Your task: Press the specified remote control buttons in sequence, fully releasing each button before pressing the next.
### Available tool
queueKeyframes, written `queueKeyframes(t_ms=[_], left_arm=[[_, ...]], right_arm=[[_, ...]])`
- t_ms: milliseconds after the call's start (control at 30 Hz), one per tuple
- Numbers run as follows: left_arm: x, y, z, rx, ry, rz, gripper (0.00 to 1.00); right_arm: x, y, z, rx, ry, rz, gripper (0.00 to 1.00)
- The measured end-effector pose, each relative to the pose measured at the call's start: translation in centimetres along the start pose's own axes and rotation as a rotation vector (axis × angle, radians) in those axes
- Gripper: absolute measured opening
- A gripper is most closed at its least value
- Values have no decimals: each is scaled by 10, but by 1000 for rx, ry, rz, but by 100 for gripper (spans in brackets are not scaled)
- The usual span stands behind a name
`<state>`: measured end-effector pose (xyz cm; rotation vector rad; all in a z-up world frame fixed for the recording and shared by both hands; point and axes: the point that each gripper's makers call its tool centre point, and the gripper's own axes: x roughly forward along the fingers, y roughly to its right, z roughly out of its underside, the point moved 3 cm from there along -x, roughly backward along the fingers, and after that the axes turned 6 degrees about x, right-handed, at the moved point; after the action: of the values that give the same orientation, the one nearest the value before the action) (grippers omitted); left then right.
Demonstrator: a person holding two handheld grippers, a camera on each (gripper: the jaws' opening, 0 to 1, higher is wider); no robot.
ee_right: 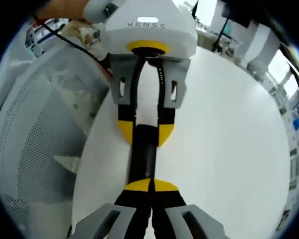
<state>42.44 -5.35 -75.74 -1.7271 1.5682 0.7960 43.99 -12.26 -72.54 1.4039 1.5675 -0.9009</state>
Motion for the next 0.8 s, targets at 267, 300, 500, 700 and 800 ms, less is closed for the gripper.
queueKeyframes(t_ms=[267,300,500,700,800], left_arm=[[0,0,0,7,-12,4,24],[0,0,0,7,-12,5,24],[0,0,0,10,-17,7,24],[0,0,-1,11,-22,8,24],[0,0,-1,11,-21,9,24]], right_arm=[[-5,-4,-2,-21,-1,12,0],[-6,-4,-2,-24,-1,13,0],[-8,-5,-1,-25,-6,16,0],[-7,-7,0,-27,-9,10,0],[-4,-9,-1,-30,-12,4,0]])
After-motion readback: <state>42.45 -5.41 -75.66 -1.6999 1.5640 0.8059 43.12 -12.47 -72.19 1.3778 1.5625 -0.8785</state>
